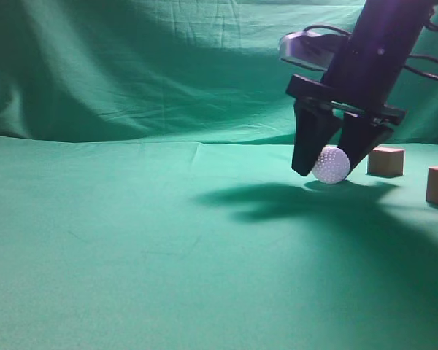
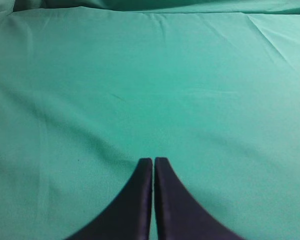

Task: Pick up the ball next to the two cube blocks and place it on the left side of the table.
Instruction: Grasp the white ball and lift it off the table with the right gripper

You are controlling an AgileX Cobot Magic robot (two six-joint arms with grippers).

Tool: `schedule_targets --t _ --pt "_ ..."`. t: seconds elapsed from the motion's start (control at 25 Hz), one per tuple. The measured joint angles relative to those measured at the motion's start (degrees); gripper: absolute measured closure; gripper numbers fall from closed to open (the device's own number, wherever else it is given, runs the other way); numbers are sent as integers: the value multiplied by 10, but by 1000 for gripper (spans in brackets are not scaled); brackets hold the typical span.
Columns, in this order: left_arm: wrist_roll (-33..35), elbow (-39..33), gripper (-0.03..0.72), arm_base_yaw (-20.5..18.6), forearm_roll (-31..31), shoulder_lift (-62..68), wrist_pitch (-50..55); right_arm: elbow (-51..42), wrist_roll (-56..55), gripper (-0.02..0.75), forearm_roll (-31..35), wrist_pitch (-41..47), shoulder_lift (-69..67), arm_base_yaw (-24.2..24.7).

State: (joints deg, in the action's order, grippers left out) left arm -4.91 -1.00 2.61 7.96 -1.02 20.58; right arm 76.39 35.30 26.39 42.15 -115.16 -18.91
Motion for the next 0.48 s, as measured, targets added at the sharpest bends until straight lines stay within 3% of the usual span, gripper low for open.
schedule_targets --t 0.08,0.28,0.48 --pt "0 0 688 0 0 0 0 1 1 433 0 -4 -1 0" --pt "0 0 688 0 0 0 0 55 4 425 10 39 -1 0" --pt "0 0 688 0 0 0 0 162 30 425 120 72 -2 -16"
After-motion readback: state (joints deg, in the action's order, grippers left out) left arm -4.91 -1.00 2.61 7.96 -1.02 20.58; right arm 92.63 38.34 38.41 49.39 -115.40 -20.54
